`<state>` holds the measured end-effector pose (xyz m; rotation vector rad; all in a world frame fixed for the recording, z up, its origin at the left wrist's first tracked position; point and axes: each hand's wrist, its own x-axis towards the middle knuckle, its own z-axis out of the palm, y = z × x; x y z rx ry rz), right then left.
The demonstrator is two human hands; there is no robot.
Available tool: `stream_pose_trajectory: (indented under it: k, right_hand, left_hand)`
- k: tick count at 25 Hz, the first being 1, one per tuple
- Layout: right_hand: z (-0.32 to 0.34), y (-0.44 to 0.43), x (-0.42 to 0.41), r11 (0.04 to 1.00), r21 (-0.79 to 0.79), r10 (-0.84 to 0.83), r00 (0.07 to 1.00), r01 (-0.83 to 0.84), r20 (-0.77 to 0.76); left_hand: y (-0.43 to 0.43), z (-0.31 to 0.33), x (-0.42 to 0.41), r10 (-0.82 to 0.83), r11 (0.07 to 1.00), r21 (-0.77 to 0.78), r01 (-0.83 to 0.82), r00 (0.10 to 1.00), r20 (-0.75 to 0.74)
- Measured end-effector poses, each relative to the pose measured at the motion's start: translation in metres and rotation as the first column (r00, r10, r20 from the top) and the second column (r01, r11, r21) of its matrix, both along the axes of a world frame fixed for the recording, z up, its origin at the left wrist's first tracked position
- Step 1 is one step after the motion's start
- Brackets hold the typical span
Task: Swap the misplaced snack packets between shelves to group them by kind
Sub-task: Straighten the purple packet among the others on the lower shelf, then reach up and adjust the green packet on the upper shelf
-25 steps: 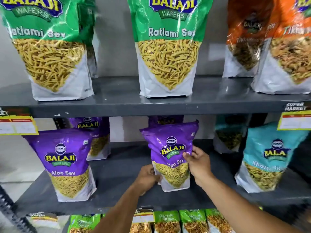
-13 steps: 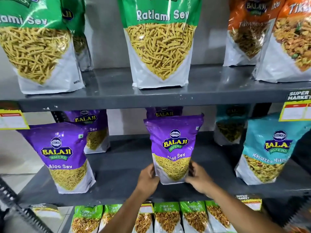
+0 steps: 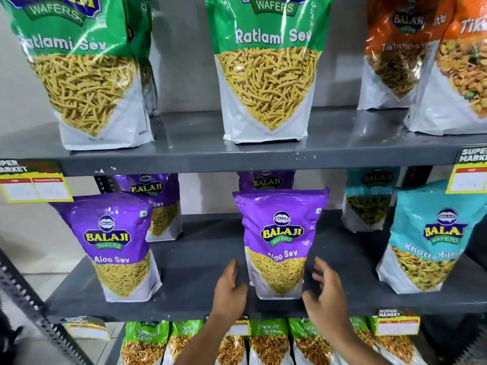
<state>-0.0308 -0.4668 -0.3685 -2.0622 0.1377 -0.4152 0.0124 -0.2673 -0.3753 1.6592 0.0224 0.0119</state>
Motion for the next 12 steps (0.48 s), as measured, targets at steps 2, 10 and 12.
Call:
stream_pose_trajectory:
  k: [2, 10, 12]
  right_hand:
    - [0.019, 0.018, -0.026, 0.983, -0.111, 0.156, 0.982, -0.144, 0.106]
    - [0.203, 0.137, -0.018, 0.828, -0.303, 0.559, 0.73, -0.472, 0.392]
    - [0.244, 0.17, 0.002, 0.856, -0.273, 0.516, 0.744, -0.438, 0.424]
  left_hand:
    - [0.02, 0.015, -0.026, 0.194, 0.981, -0.021, -0.193, 0.968, 0.161]
    - [0.173, 0.213, -0.071, 0.549, 0.809, -0.361, -0.464, 0.373, 0.748]
    - [0.208, 0.251, -0.048, 0.592, 0.786, -0.383, -0.486, 0.411, 0.693]
